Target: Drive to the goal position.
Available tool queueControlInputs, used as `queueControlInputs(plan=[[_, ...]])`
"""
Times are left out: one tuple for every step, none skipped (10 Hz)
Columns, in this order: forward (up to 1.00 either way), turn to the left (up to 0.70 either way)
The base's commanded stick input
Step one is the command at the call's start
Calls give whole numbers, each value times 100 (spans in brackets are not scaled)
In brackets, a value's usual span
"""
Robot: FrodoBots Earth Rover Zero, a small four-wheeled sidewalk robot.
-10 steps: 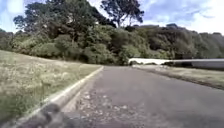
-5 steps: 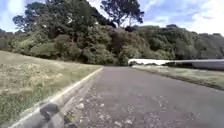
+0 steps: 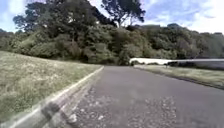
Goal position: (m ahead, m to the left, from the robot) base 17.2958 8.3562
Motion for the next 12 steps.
queueControlInputs(plan=[[70,6],[70,0],[70,0],[70,0],[70,0],[70,0],[70,-12],[70,-13],[70,-1],[70,-2],[70,-16],[70,-16]])
